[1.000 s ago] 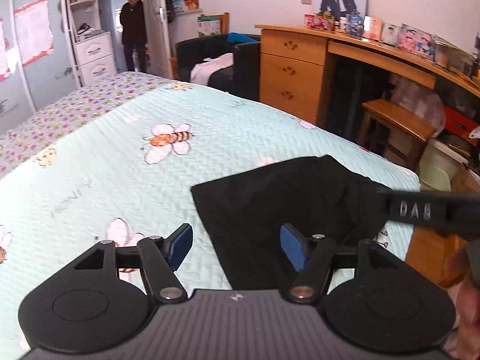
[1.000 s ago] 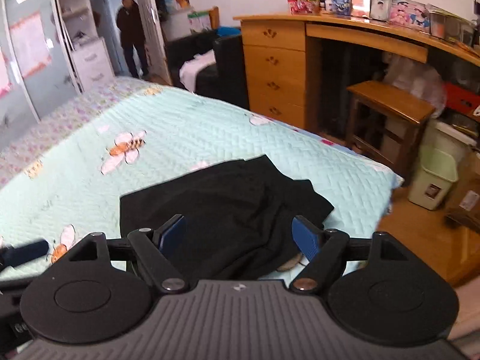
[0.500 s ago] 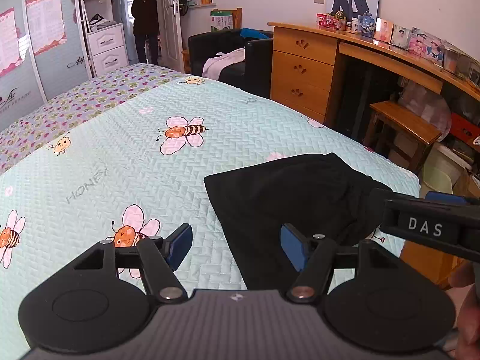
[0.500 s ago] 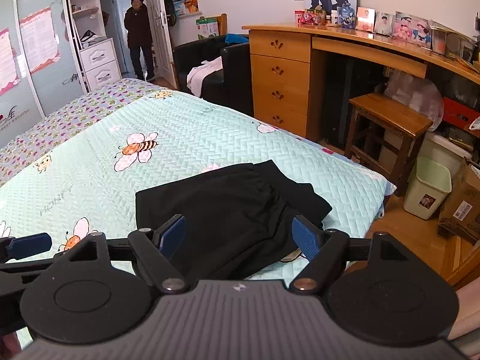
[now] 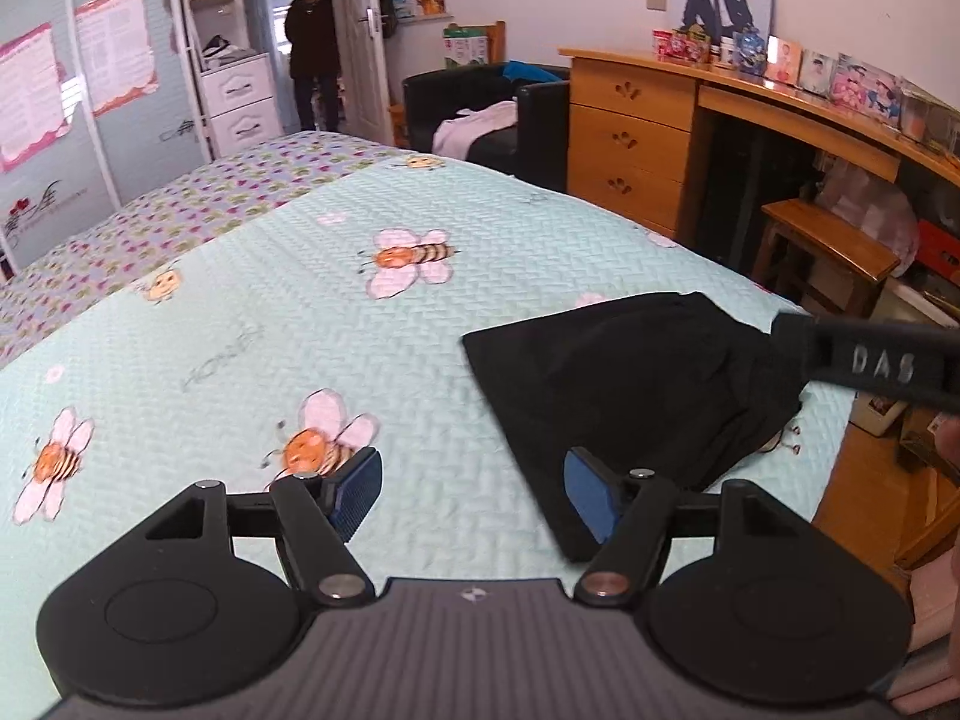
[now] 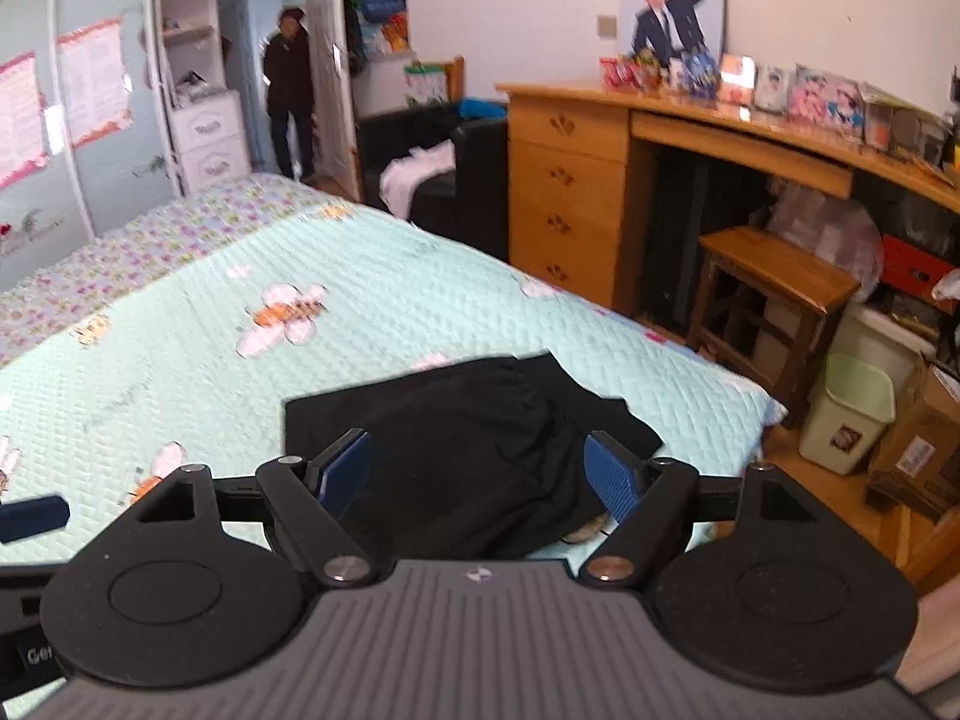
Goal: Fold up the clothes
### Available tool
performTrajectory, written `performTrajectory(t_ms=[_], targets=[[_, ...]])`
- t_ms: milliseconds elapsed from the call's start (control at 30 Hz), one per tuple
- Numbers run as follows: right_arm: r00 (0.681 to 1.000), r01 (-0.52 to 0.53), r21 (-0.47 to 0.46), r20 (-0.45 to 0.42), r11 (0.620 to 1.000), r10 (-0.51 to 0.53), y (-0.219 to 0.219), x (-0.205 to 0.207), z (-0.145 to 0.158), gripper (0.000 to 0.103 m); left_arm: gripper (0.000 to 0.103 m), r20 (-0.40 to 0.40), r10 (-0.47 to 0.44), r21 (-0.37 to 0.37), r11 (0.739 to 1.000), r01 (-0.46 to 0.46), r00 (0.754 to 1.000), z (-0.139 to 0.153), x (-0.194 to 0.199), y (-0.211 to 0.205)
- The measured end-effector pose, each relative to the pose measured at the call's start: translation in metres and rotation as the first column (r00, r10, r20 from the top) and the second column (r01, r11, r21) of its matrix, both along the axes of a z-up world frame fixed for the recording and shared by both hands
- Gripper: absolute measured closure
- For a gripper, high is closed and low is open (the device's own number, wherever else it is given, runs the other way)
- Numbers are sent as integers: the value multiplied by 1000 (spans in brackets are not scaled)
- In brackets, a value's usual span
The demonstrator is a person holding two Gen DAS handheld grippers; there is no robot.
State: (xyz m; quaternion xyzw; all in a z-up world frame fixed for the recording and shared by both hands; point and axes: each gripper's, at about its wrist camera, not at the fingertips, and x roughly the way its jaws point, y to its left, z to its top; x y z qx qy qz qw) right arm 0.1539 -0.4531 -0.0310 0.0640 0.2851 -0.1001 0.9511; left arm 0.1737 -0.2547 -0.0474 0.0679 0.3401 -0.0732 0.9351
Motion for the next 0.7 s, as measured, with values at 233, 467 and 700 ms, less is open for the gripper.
performTrajectory(t_ms=[233,467,700], targets=[[985,-138,-21,105,990,140,57,-22,3,19,5,25,171,-8,985,-171,985,-14,-33,75],[910,-360,104,257,927,324,130,-58,-11,13,0,170,413,-121,910,-397,895,-37,-89,185],[756,-623,-2,255,782,603,251,-98,-30,15,0,173,611,-131,792,-597,772,-31,-151,273]])
